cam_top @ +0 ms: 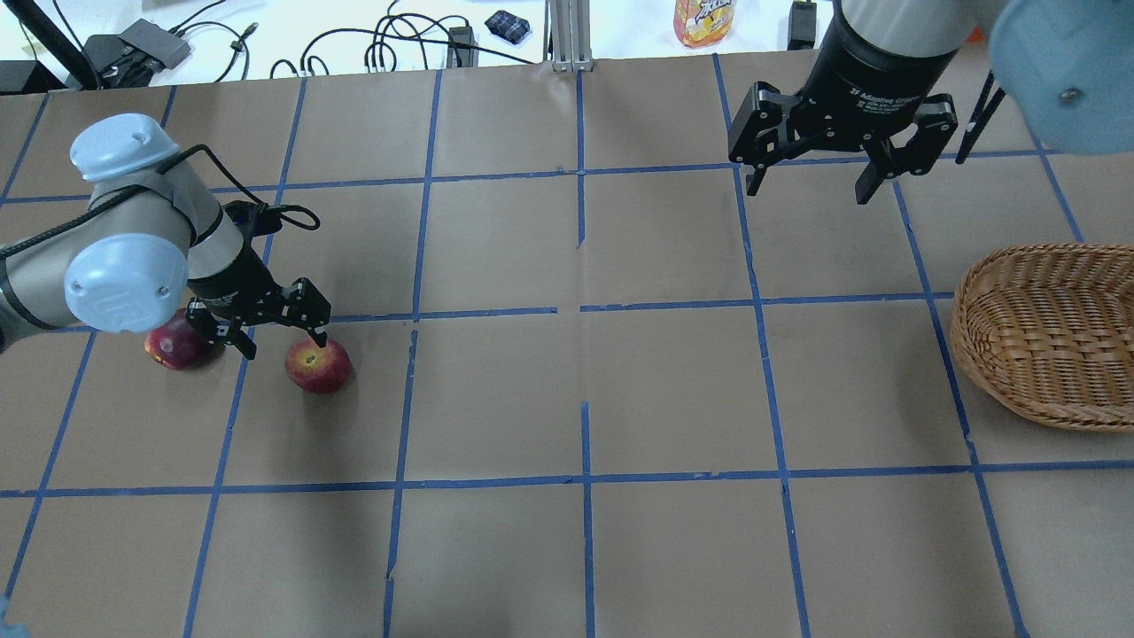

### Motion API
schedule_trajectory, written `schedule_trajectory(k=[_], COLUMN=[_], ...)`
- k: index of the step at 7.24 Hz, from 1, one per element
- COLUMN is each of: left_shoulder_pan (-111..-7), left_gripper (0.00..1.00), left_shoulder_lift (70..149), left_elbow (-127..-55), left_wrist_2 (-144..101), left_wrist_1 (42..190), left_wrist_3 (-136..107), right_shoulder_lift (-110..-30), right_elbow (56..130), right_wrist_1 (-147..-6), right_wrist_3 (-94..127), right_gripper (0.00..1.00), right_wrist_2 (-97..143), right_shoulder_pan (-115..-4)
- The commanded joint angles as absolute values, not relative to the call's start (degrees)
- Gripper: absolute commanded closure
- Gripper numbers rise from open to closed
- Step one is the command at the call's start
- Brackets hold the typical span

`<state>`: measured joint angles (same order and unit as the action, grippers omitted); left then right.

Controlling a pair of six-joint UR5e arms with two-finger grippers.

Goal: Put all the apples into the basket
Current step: 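Close the left gripper around the lighter red apple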

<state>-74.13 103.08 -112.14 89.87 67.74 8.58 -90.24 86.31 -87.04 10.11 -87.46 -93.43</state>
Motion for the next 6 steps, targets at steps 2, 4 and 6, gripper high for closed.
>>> schedule_trajectory(k=[2, 4, 6], left_shoulder_pan=[-74.2, -74.2, -74.6], left_gripper=[0.00, 0.28, 1.00], left_shoulder_lift=[107.0, 108.6, 107.5], left_elbow=[-113.9, -113.4, -112.1], left_wrist_2=[89.3, 89.3, 88.6], left_wrist_1=[63.6, 63.4, 63.3], left_wrist_3=[7.0, 5.9, 3.0], right_shoulder_lift=[-90.3, -90.3, -90.3], right_elbow=[86.3, 86.3, 86.3], right_wrist_1=[-87.0, -87.0, -87.0], right_wrist_3=[10.1, 10.1, 10.1], right_gripper=[0.00, 0.00, 0.00], right_wrist_2=[-87.5, -87.5, -87.5], right_shoulder_pan=[-93.4, -93.4, -93.4])
